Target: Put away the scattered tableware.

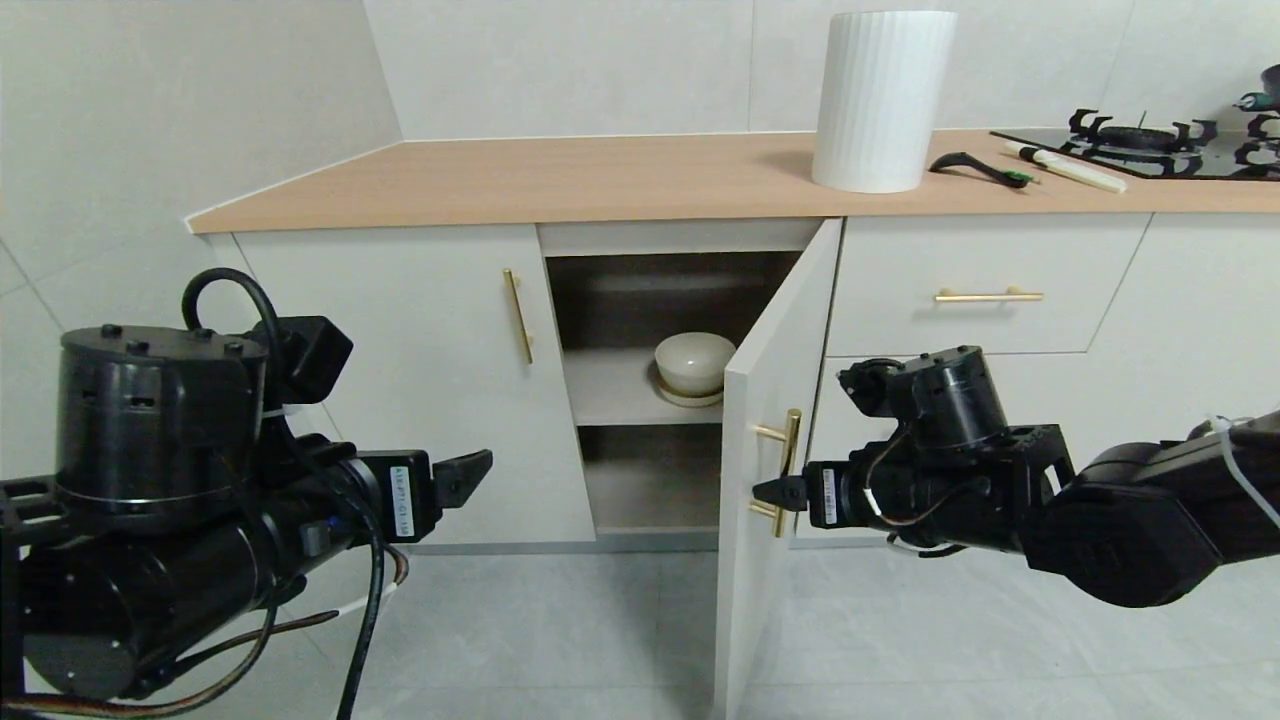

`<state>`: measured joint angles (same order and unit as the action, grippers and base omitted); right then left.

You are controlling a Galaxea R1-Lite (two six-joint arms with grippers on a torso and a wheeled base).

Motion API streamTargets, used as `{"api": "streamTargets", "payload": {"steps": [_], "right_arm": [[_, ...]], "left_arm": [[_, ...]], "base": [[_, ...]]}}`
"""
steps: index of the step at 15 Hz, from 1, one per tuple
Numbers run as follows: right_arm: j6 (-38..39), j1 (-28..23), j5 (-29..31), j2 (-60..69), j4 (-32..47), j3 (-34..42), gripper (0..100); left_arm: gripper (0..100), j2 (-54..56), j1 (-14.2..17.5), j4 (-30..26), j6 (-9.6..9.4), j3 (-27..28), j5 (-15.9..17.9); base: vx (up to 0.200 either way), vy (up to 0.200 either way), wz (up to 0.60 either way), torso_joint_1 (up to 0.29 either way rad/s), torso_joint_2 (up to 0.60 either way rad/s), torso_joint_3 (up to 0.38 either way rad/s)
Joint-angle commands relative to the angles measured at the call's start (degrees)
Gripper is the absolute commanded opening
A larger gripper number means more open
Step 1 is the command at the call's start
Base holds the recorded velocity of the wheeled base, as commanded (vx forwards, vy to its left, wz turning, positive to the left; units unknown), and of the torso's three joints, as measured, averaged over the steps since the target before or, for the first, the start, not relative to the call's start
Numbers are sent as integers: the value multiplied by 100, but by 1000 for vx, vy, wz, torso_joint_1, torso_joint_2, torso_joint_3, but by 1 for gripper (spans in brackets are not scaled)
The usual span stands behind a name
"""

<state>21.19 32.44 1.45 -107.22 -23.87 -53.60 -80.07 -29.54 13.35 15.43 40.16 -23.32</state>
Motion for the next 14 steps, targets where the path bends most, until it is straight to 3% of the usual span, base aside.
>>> {"api": "streamTargets", "payload": {"steps": [1,8,9,11,14], "right_arm": [[-62,131,-110,298,23,96,100],[-414,149,-40,2486,594,746,100],[-493,-256,-31,2583,726,623,100],[-598,-748,-48,2003,664,509,100],[-589,-880,-40,781,137,289,100]], "left_arm": [[100,-18,1,1,4,10,-6],[100,9,1,1,4,19,-6],[100,53,1,1,4,19,-6],[100,114,1,-8,4,54,-6],[100,70,1,-8,4,71,-6]], "base": [[0,0,0,0,0,0],[0,0,0,0,0,0],[0,0,0,0,0,0],[0,0,0,0,0,0],[0,0,0,0,0,0]]}}
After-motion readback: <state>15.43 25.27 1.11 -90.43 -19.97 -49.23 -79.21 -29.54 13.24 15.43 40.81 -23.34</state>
